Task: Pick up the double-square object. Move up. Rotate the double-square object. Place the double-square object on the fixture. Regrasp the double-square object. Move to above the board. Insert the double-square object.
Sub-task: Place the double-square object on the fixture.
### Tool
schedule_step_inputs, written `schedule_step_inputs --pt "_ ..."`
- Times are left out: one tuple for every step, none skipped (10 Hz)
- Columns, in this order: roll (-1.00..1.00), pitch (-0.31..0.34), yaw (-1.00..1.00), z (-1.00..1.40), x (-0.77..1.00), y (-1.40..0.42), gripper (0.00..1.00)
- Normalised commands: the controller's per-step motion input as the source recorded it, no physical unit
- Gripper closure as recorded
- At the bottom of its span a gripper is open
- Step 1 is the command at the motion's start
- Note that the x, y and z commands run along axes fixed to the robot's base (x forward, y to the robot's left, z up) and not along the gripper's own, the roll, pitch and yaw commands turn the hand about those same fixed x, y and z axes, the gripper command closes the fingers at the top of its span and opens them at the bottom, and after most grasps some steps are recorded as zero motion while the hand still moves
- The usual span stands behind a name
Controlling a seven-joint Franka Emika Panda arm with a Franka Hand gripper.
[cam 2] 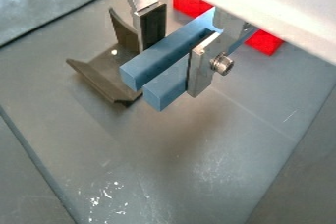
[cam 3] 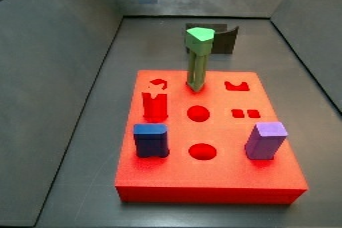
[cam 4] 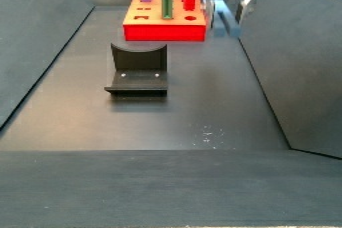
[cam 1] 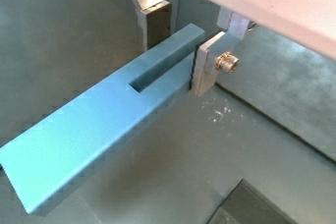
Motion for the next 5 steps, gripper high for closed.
schedule_step_inputs --pt "-0.17 0.043 -0.03 0.4 0.0 0.01 1.0" --pt "-0.16 0.058 -0.03 0.22 0.01 0.0 1.0" --pt "-0.08 0.099 -0.24 0.32 1.0 -0.32 1.0" --pt "-0.08 0.115 -0.22 0.28 1.0 -0.31 1.0" --pt "-0.07 0.146 -0.16 0.26 1.0 -0.27 1.0"
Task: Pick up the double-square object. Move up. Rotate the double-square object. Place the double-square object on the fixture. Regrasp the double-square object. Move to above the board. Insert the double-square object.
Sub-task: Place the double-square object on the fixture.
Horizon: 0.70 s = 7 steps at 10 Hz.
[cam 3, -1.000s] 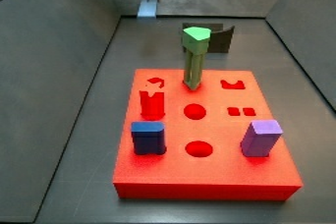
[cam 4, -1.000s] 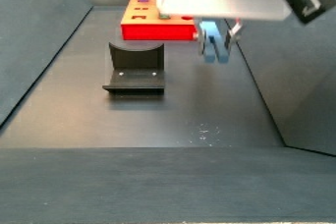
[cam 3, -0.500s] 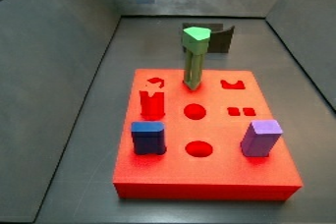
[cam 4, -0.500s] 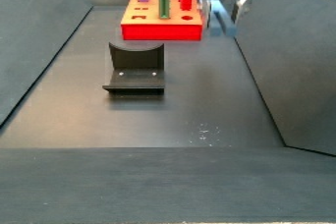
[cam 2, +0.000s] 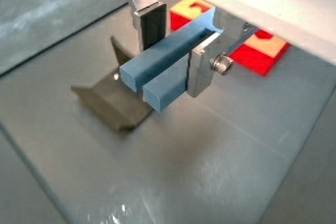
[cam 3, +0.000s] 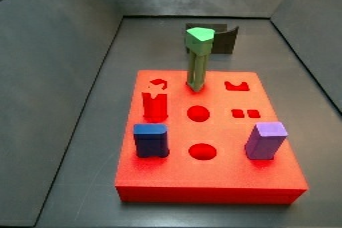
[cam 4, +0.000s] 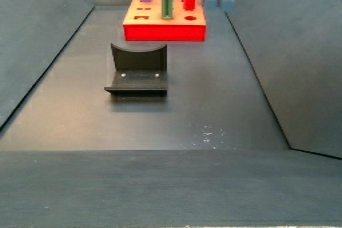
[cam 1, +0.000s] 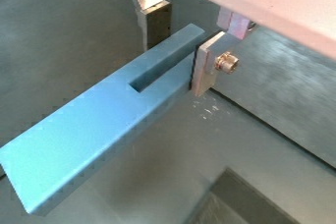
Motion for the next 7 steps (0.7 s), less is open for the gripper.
schedule_step_inputs --pt "-0.07 0.15 -0.08 0.21 1.0 -0.22 1.0" --pt "-0.06 0.144 -0.05 0.19 1.0 -0.2 1.0" --pt "-0.05 0.143 -0.01 0.15 1.0 -0.16 1.0" --pt "-0.05 0.143 0.0 0.14 1.0 -0.14 1.0" --pt "-0.03 0.148 0.01 0.11 1.0 -0.11 1.0" --pt "-0.02 0.144 0.02 0.09 1.0 -0.09 1.0" --pt "-0.01 0.149 0.03 0.07 1.0 -0.06 1.0"
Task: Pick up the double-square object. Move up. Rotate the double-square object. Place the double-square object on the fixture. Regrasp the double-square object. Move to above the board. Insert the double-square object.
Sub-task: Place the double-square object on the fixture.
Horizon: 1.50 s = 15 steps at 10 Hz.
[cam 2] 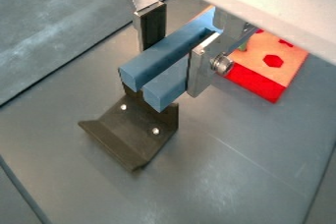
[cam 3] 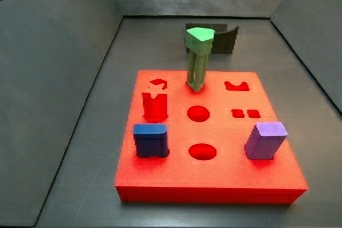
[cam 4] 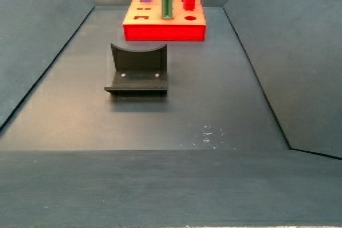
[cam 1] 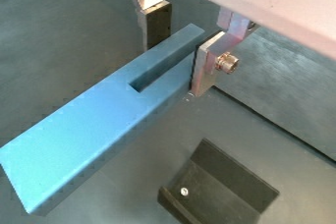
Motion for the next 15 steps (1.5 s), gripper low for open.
schedule_step_inputs --pt "0.0 0.149 0.03 0.06 1.0 -0.05 1.0" --pt "0.01 0.154 0.03 0.03 0.92 -0.03 1.0" --pt "0.03 0.161 0.03 0.03 0.83 -0.02 1.0" --pt "0.04 0.167 0.04 0.02 0.75 -0.02 1.0" --pt "0.05 0.166 0.04 0.01 0.68 -0.01 1.0" --pt "-1.0 0.135 0.22 -0.57 0.96 0.4 1.0" --pt "-1.0 0.133 0.21 -0.55 0.9 0.39 1.0" --pt "-1.0 0.12 0.17 -0.38 0.86 0.3 1.0" --pt "-1.0 0.122 0.15 -0.19 0.77 0.16 1.0" --pt "-1.0 0.167 0.12 -0.04 0.59 0.07 1.0" --pt "-1.0 0.207 0.1 0.0 0.47 0.06 1.0" --pt "-1.0 0.24 0.06 -0.01 0.36 0.05 1.0" --pt "-0.8 0.227 0.0 -0.01 0.23 0.05 1.0" --pt "-0.62 0.209 -0.05 0.0 0.14 0.05 1.0" --pt "-0.45 0.179 -0.08 0.0 0.06 0.05 1.0"
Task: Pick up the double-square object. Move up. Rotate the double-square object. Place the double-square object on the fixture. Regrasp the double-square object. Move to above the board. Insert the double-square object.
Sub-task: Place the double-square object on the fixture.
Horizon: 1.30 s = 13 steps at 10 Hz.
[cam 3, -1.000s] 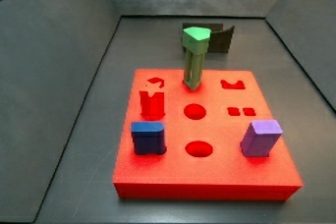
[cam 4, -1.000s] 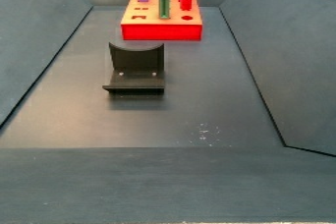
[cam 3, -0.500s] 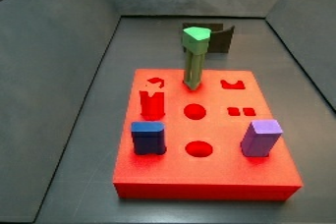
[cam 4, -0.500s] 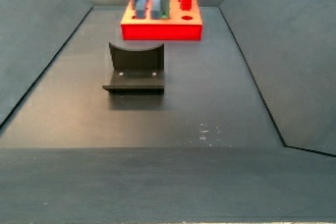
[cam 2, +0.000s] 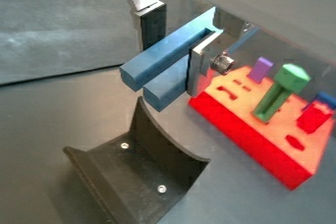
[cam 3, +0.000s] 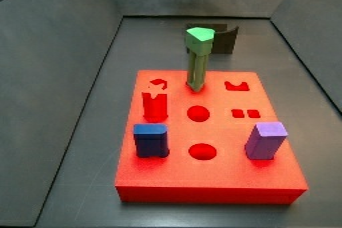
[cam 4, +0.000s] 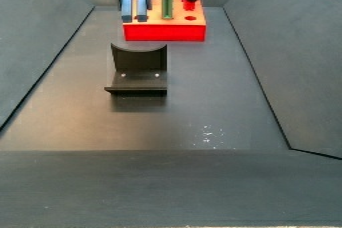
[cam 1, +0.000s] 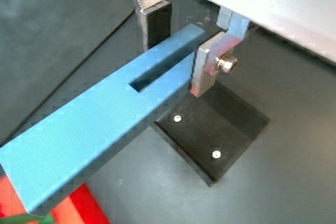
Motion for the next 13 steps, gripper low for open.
schedule_step_inputs --pt "-0.26 0.113 -0.1 0.01 0.04 0.03 1.0" --pt "-1.0 -0.021 -0.15 -1.0 0.09 0.06 1.0" --pt "-1.0 -0.032 -0.15 -1.0 0.1 0.06 1.0" --pt "-1.0 -0.027 -0.15 -1.0 0.1 0.07 1.0" --pt "-1.0 -0.011 -0.14 -1.0 0.11 0.07 1.0" --pt "-1.0 -0.009 -0.14 -1.0 0.12 0.08 1.0" --pt "-0.96 -0.007 -0.13 -1.0 0.13 0.08 1.0" --pt "-0.79 -0.008 -0.11 -1.0 0.14 0.09 1.0" --pt "-0.56 -0.008 -0.09 -1.0 0.15 0.1 1.0" --pt "-0.38 -0.001 -0.07 -1.0 0.16 0.1 1.0" --pt "-0.26 0.002 -0.07 -1.0 0.17 0.1 1.0" --pt "-0.2 0.001 -0.06 -0.91 0.15 0.09 1.0" --pt "-0.16 -0.014 -0.06 -0.64 0.12 0.07 1.0"
